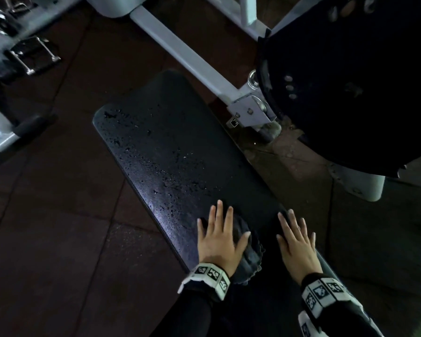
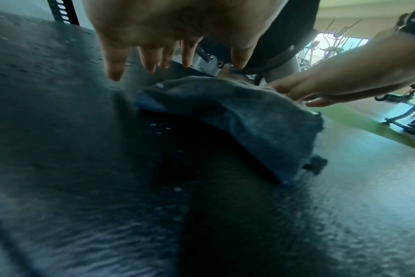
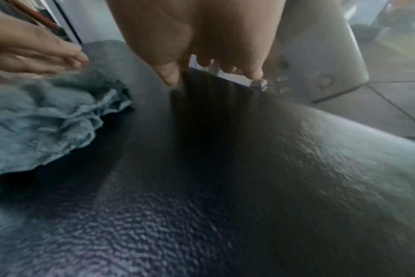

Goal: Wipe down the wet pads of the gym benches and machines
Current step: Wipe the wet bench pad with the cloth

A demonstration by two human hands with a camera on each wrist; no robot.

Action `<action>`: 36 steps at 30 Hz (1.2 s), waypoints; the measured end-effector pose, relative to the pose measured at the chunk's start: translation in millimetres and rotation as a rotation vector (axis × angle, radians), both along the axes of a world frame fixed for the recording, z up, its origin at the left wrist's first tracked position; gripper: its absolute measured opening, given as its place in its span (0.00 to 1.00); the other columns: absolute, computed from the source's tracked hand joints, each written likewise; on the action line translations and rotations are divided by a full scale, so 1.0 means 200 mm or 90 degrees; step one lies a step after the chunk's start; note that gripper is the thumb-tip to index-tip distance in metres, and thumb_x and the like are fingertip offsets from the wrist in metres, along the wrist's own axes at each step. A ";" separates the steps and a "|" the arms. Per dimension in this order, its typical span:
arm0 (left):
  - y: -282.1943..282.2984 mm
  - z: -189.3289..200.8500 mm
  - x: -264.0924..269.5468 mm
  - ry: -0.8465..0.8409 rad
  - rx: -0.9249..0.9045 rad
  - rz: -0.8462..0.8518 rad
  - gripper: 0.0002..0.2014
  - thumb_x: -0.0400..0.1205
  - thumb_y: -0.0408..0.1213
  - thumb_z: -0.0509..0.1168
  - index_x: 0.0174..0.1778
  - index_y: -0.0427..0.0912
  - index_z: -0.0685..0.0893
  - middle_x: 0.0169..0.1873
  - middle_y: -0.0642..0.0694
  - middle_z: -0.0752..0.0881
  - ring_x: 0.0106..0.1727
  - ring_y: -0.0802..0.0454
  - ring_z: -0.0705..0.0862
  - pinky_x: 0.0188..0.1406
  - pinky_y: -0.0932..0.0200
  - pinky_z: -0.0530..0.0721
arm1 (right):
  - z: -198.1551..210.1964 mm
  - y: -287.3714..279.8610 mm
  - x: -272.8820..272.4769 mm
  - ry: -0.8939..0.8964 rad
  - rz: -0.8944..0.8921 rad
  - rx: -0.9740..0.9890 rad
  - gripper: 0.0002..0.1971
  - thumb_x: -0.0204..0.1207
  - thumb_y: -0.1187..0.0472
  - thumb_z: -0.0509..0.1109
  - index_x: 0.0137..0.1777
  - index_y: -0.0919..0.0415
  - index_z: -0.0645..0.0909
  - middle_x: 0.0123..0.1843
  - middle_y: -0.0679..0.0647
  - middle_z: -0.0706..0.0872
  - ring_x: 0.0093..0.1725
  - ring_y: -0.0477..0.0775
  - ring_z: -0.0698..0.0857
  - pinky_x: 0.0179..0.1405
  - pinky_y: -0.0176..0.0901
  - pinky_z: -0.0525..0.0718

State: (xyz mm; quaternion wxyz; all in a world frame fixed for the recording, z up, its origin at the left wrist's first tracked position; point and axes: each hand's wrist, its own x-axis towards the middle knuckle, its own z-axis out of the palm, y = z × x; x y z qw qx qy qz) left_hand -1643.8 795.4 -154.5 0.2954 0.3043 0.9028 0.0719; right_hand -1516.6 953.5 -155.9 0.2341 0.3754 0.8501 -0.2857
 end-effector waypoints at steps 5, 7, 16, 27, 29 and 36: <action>0.06 -0.04 0.14 0.017 -0.012 0.000 0.35 0.76 0.61 0.51 0.77 0.48 0.71 0.81 0.42 0.63 0.80 0.47 0.64 0.75 0.34 0.64 | -0.02 -0.01 0.04 -0.005 -0.006 -0.016 0.28 0.85 0.49 0.48 0.75 0.30 0.34 0.79 0.37 0.33 0.82 0.53 0.37 0.79 0.61 0.39; 0.01 -0.04 0.19 0.028 -0.007 0.020 0.32 0.76 0.56 0.53 0.78 0.51 0.69 0.82 0.41 0.61 0.81 0.46 0.59 0.75 0.35 0.58 | -0.02 -0.01 0.03 -0.004 -0.009 -0.019 0.28 0.85 0.49 0.47 0.75 0.30 0.34 0.79 0.37 0.32 0.82 0.53 0.37 0.79 0.61 0.38; -0.18 -0.11 0.41 0.008 0.020 -0.010 0.33 0.80 0.67 0.50 0.81 0.59 0.61 0.82 0.41 0.59 0.82 0.39 0.58 0.75 0.37 0.58 | -0.04 -0.01 0.04 -0.006 -0.012 -0.018 0.27 0.85 0.48 0.46 0.75 0.30 0.33 0.78 0.37 0.31 0.82 0.52 0.36 0.79 0.60 0.36; -0.17 -0.20 -0.27 0.133 0.020 0.001 0.28 0.83 0.62 0.41 0.81 0.67 0.52 0.84 0.46 0.52 0.83 0.41 0.53 0.79 0.40 0.50 | -0.05 0.00 0.04 -0.004 -0.012 -0.026 0.27 0.85 0.48 0.47 0.75 0.30 0.34 0.79 0.37 0.32 0.82 0.51 0.36 0.79 0.58 0.35; -0.27 -0.20 -0.35 0.134 0.017 0.079 0.29 0.83 0.64 0.40 0.82 0.66 0.53 0.84 0.45 0.52 0.83 0.38 0.51 0.78 0.38 0.51 | -0.04 -0.01 0.04 -0.006 -0.013 -0.027 0.27 0.85 0.48 0.47 0.76 0.30 0.34 0.79 0.37 0.32 0.82 0.50 0.35 0.78 0.58 0.34; -0.48 -0.22 0.02 0.060 0.148 0.263 0.29 0.81 0.67 0.41 0.80 0.71 0.48 0.84 0.51 0.40 0.83 0.48 0.34 0.78 0.39 0.55 | -0.05 -0.01 0.04 -0.011 -0.009 -0.017 0.27 0.86 0.49 0.46 0.76 0.31 0.34 0.78 0.36 0.31 0.82 0.52 0.36 0.79 0.59 0.36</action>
